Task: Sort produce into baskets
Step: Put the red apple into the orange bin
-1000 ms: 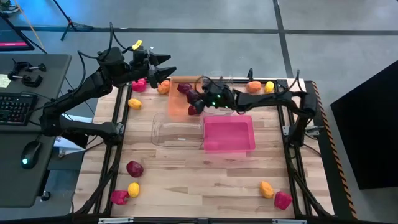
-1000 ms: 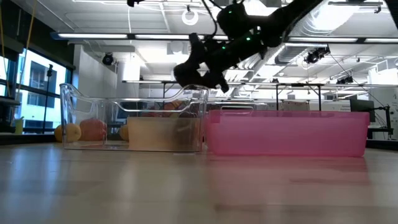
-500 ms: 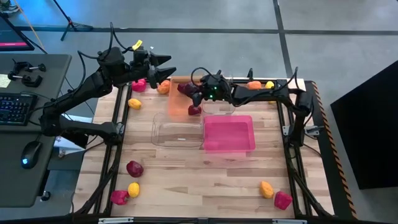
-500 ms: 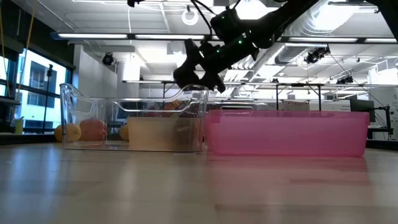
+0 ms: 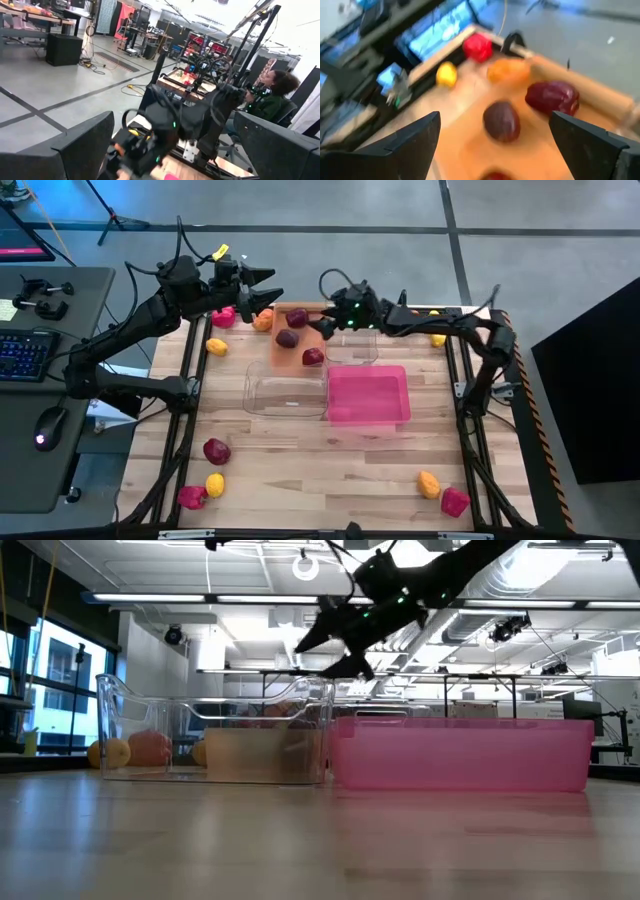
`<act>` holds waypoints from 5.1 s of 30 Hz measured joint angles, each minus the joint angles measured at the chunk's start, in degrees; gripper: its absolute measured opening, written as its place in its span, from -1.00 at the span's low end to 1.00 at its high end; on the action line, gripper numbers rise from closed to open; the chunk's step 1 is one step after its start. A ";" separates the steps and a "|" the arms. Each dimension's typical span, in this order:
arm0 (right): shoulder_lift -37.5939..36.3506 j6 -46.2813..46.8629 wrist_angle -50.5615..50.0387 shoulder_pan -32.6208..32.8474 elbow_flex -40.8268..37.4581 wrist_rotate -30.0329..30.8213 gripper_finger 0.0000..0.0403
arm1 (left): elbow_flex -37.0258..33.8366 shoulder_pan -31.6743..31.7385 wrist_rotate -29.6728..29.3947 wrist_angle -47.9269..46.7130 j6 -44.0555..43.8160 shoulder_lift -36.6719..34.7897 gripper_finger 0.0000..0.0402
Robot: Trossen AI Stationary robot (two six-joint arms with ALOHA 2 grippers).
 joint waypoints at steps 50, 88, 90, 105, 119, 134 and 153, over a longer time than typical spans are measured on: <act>-43.37 37.18 -41.80 51.85 -30.51 10.54 0.79 | 0.03 -41.57 2.54 -28.83 -28.46 14.14 0.99; -43.35 44.85 -41.69 51.81 -30.51 26.16 0.79 | -19.69 -59.59 0.13 -57.73 -8.16 19.19 0.99; -43.35 44.85 -41.70 51.79 -30.51 26.37 0.79 | -19.69 -60.64 0.17 -57.10 -7.89 19.16 0.99; -43.35 44.39 -41.78 51.79 -30.51 27.99 0.79 | -19.83 -69.53 -3.98 -53.17 -8.50 18.88 0.99; -43.35 43.45 -42.02 51.79 -30.49 27.96 0.79 | -27.62 -70.20 -1.06 -45.50 -10.60 18.88 0.99; -43.35 42.00 -42.17 51.79 -30.49 30.00 0.79 | -30.31 -68.85 -0.60 -42.11 -17.96 19.01 0.41; -43.35 42.27 -41.62 51.79 -30.49 32.26 0.79 | -1.59 -51.17 -32.68 -39.24 -17.94 3.65 0.35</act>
